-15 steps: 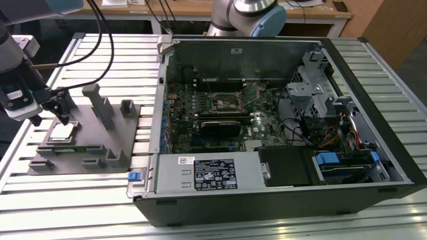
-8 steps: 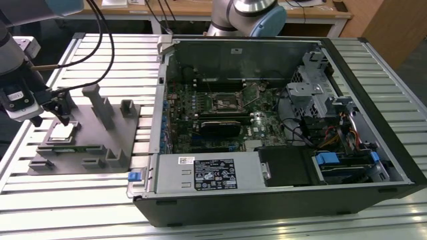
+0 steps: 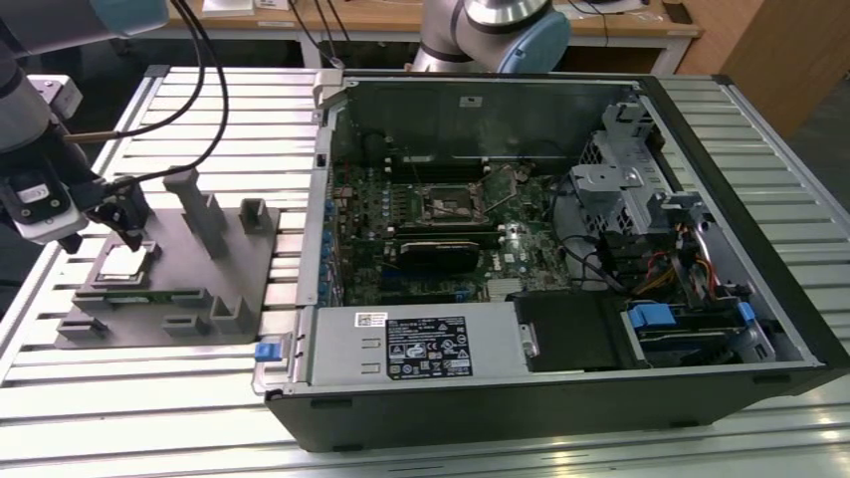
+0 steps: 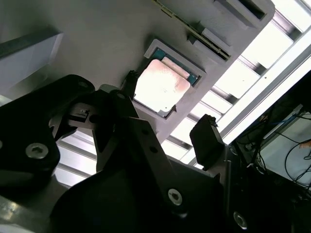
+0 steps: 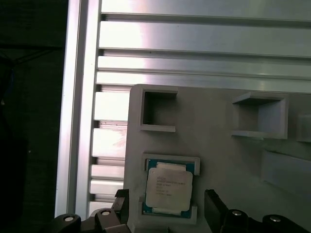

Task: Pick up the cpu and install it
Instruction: 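Pick up the cpu and move it towards the insertion slot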

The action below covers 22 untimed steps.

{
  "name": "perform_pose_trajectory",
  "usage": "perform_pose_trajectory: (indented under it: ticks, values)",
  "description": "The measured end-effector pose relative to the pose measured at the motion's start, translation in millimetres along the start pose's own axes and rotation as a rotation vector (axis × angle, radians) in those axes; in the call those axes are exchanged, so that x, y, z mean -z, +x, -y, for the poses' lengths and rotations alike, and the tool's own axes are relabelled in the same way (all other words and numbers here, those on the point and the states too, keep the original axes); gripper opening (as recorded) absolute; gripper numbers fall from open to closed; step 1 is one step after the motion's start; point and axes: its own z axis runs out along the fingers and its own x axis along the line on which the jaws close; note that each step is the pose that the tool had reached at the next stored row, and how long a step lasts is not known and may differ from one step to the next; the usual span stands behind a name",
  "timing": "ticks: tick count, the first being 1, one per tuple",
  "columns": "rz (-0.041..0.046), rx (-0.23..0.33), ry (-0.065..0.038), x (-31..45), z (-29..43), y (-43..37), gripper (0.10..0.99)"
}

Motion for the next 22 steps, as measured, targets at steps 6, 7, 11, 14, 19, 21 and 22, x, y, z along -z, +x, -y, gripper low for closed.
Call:
perform_pose_trajectory:
  ticks: [6,7,11,14,19,21,22]
  values:
    - [0.0003,0.0,0.0,-2.3,0.1,-0.1,0.718]
    - [0.0001,0.0,0.0,-2.8,0.1,-0.1,0.718]
    - [0.0004,-0.002,0.0,-6.4,0.2,-0.3,0.718]
    - [0.0003,-0.002,0.0,-9.3,0.4,-1.7,0.718]
    - [0.0013,-0.01,0.0,-14.1,0.6,-1.9,0.718]
    - [0.0016,-0.013,0.0,-16.3,0.7,-2.0,0.718]
    - [0.0017,-0.013,0.0,-17.5,0.7,-2.0,0.718]
